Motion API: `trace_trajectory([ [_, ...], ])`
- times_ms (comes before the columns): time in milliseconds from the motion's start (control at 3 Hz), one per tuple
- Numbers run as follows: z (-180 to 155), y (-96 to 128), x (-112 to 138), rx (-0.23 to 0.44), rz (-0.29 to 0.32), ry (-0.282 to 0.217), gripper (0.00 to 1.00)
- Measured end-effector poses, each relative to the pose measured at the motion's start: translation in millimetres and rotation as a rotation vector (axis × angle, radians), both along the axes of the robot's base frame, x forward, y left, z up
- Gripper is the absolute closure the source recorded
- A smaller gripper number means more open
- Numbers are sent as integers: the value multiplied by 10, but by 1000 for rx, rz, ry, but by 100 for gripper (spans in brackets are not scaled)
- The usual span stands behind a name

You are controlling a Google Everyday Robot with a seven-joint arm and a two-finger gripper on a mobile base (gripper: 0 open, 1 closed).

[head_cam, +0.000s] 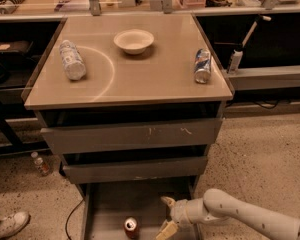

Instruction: Pick coke can from bottom drawer and place on counter

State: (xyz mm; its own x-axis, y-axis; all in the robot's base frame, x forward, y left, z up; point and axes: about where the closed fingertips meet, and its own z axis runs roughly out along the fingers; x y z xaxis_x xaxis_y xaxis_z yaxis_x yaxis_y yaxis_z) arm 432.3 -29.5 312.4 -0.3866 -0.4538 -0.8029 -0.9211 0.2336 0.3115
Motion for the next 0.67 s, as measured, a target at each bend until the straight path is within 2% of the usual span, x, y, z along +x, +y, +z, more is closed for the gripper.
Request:
trace_trajectory([
  [333,-189,185,-18,11,5,-4,0],
  [667,-525,425,223,22,-45,-83,0],
])
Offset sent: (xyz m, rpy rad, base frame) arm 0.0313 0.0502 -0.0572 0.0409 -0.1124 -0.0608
